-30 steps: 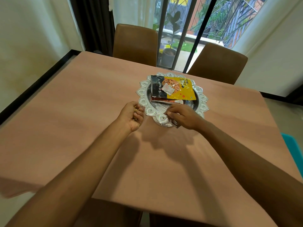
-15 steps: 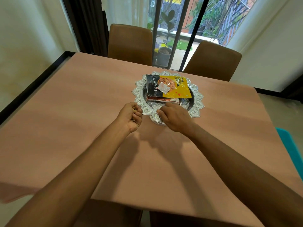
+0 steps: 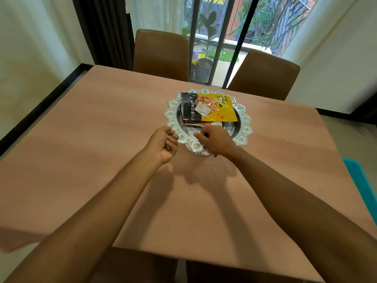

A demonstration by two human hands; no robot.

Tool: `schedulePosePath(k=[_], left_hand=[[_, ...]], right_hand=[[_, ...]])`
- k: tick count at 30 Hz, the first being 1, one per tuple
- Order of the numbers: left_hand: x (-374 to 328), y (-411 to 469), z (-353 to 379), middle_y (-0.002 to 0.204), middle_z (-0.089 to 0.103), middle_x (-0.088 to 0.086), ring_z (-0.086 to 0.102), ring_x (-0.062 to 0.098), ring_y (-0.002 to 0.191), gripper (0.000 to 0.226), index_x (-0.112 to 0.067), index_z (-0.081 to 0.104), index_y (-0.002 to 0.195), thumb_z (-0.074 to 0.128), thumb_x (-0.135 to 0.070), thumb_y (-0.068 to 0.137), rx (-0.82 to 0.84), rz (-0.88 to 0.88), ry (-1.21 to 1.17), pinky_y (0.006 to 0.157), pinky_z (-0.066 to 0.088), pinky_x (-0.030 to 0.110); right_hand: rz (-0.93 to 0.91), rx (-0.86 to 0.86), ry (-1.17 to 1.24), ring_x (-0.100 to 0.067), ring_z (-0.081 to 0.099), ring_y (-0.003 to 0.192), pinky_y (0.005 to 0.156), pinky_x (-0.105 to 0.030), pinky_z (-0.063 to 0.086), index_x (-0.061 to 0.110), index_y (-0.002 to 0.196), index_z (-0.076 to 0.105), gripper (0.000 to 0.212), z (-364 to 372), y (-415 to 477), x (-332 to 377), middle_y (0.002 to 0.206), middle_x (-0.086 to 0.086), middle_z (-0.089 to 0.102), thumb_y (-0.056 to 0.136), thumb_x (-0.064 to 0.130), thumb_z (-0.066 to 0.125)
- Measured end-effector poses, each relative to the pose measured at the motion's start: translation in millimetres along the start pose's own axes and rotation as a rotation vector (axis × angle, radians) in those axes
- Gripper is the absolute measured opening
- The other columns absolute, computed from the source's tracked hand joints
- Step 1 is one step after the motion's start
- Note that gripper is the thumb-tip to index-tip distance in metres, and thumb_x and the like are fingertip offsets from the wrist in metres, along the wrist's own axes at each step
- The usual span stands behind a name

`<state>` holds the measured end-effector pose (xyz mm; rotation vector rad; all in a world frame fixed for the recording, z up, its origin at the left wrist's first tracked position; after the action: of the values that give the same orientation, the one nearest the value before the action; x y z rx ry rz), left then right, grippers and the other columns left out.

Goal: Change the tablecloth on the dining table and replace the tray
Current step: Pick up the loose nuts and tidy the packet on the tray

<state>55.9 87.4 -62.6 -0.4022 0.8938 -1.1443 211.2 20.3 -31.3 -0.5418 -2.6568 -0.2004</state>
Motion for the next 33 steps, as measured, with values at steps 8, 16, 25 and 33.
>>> schedulePosePath(k=[8, 16, 25, 33], left_hand=[[0, -5, 8, 0.045, 0.043, -0.003, 0.035, 0.001, 0.029, 0.037, -0.018, 0.043, 0.064, 0.045, -0.023, 0.1, -0.001, 0.001, -0.003, 0.026, 0.025, 0.008], [11, -9, 26, 0.055, 0.046, 0.001, 0.043, 0.004, 0.032, 0.034, -0.011, 0.049, 0.064, 0.046, -0.017, 0.098, 0.005, 0.015, -0.037, 0.028, 0.034, 0.01], [27, -23, 78, 0.041, 0.038, -0.001, 0.051, 0.007, 0.039, 0.065, -0.012, 0.053, 0.055, 0.028, -0.043, 0.107, 0.263, 0.345, -0.401, 0.052, 0.049, 0.019], [34, -24, 52, 0.07, 0.067, 0.003, 0.07, 0.014, 0.07, 0.035, -0.01, 0.059, 0.093, 0.045, -0.04, 0.102, 0.243, 0.217, -0.387, 0.071, 0.058, 0.025]], right_hand=[[0.024, 0.034, -0.005, -0.015, 0.036, 0.044, 0.051, -0.031, 0.027, 0.002, 0.056, 0.054, 0.062, 0, 12, 1, 0.047, -0.002, 0.042, 0.102, 0.043, 0.055], [0.254, -0.218, 0.416, -0.005, 0.024, 0.043, 0.045, -0.027, 0.021, 0.018, 0.046, 0.034, 0.065, -41, 14, 11, 0.044, 0.002, 0.029, 0.103, 0.042, 0.055], [-0.191, -0.237, 0.193, -0.008, 0.031, 0.041, 0.05, -0.026, 0.022, 0.023, 0.049, 0.03, 0.061, -38, -10, 102, 0.043, 0.007, 0.029, 0.103, 0.04, 0.053], [-0.359, -0.323, -0.028, -0.018, 0.046, 0.055, 0.056, -0.03, 0.03, 0.022, 0.066, 0.046, 0.04, -28, -29, 113, 0.059, 0.003, 0.05, 0.102, 0.038, 0.047]])
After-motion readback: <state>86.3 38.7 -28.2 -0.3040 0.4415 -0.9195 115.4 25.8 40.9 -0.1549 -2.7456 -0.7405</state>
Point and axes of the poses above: each hand's wrist, its own y-axis towards the middle knuckle, its own z-axis out of the palm, x = y × z, the point moved 7 cm from there along y, towards the middle knuckle
